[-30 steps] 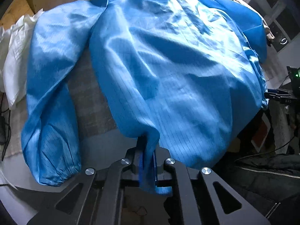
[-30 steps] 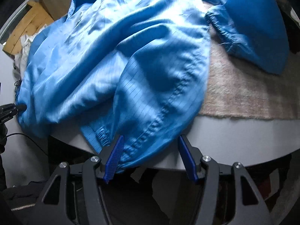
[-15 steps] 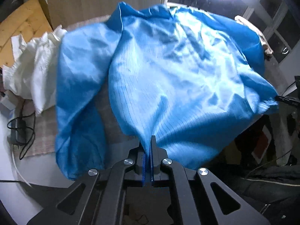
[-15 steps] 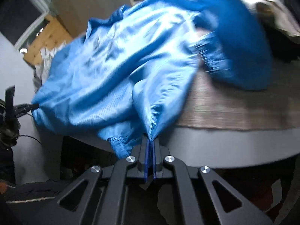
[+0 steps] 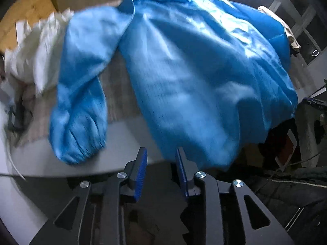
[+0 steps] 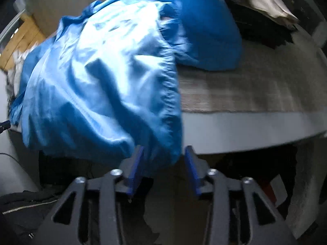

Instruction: Fold clothes

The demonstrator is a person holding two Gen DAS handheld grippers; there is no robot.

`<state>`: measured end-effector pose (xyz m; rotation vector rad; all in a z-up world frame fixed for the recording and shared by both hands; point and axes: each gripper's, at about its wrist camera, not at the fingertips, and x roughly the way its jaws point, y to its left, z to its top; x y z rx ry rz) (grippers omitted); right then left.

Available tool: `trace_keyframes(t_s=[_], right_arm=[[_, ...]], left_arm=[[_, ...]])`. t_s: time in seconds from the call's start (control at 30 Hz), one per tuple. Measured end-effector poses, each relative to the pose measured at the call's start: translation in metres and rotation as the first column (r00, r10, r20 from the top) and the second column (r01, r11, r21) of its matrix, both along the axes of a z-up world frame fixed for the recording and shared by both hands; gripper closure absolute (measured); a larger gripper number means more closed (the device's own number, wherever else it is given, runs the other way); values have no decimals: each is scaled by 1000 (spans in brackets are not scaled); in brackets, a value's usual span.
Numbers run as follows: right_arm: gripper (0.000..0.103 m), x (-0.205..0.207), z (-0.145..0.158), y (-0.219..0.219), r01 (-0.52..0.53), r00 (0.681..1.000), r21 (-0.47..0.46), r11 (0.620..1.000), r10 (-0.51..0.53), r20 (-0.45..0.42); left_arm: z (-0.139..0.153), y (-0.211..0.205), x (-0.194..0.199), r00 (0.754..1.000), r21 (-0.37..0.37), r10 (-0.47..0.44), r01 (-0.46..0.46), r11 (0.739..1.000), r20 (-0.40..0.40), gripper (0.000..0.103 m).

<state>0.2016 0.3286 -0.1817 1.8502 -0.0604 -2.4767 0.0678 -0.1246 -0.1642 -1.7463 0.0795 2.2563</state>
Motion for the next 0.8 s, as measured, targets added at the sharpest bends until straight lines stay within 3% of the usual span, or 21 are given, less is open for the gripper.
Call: trace_keyframes(t_s=[0.2,0.4,0.5,0.57,0.7,0.77,0.8], right_arm=[[56,-17,-20,-10,-14,999,-9,1000,14,45],[56,-31,-39,-15,-16,996,-10,1000,16,85],[56,-35,-44,-18,-20,996,-1,1000,20,88],[56,-36,-47,-19,-18,996,-5,1000,19,90],[56,-37,-54,-22,-48,994,-26,998,51,93],[76,-36,-54,-26,-72,994,-54,996,76,78],[98,-36,-54,-27,-79,993,-75,994,85,78]], left_arm=[[-44,5,19,995,114,63,-72,991,79,75],[-54,21,5,996,165,70,-78,983,55,75],[-54,31,-4,998,152,44,-51,987,47,80],[-51,31,-7,998,151,43,-49,987,42,102],[-40,24,-10,999,158,48,-50,986,19,103],[-27,19,-7,999,145,45,-44,988,-1,103],[-18,13,-4,999,127,48,-46,991,-14,103]])
